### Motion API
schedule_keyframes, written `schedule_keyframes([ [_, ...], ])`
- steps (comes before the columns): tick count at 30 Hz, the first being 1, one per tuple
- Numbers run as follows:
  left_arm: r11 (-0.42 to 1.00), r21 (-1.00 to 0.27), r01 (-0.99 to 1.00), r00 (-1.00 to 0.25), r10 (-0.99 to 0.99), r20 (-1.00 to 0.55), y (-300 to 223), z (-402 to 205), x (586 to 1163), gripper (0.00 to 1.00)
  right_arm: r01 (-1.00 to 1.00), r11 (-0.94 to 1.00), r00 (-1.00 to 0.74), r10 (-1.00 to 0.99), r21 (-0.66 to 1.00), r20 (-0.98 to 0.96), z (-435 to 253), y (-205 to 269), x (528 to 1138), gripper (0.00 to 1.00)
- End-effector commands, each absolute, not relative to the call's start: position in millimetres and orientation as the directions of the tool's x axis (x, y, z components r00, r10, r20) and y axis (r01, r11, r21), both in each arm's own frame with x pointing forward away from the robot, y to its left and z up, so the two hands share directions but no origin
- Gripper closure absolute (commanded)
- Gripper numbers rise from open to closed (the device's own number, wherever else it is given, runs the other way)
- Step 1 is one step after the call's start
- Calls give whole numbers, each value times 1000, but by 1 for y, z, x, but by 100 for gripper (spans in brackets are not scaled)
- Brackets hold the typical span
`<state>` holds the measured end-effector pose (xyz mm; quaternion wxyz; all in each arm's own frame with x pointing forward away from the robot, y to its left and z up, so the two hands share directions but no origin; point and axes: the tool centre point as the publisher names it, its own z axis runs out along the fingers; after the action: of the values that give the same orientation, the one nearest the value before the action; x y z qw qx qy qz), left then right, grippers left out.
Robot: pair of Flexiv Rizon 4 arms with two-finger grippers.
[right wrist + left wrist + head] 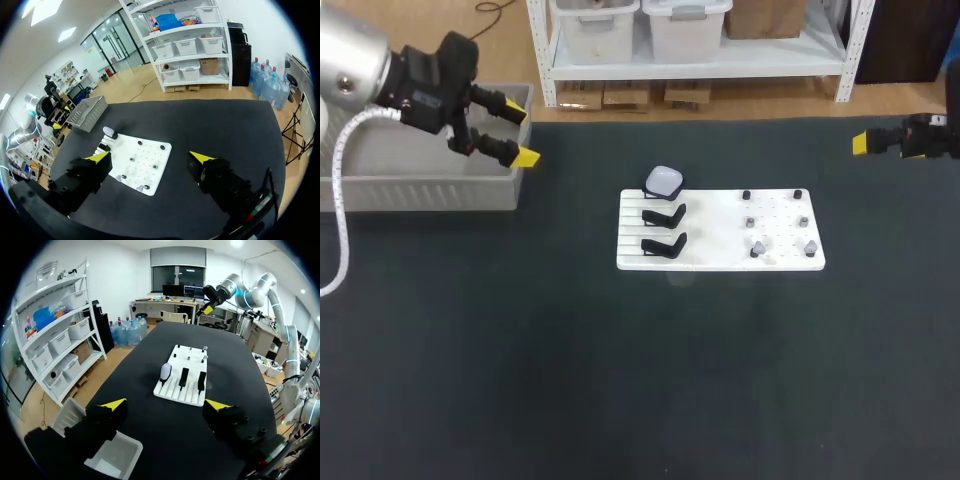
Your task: Pick up each earbud case from the left stands, insert the matching earbuds, close the lid, and place the case in the box.
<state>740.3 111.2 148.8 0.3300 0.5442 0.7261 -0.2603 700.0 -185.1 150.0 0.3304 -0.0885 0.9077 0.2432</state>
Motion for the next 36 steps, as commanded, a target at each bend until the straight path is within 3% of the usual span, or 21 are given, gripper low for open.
schedule_keyframes([
  [1,269,-20,963,-189,619,-762,111,148,742,0,-321,866,-766,0,383,-643,150,-185,700,0],
  [10,269,-20,963,-189,619,-762,111,148,742,0,-321,866,-766,0,383,-643,150,-185,700,0],
  [23,-31,104,994,102,590,-801,75,143,769,0,-321,866,-766,0,383,-643,150,-185,700,0],
  [36,-154,76,985,156,619,-769,49,121,792,0,-321,866,-766,0,383,-643,150,-185,700,0],
])
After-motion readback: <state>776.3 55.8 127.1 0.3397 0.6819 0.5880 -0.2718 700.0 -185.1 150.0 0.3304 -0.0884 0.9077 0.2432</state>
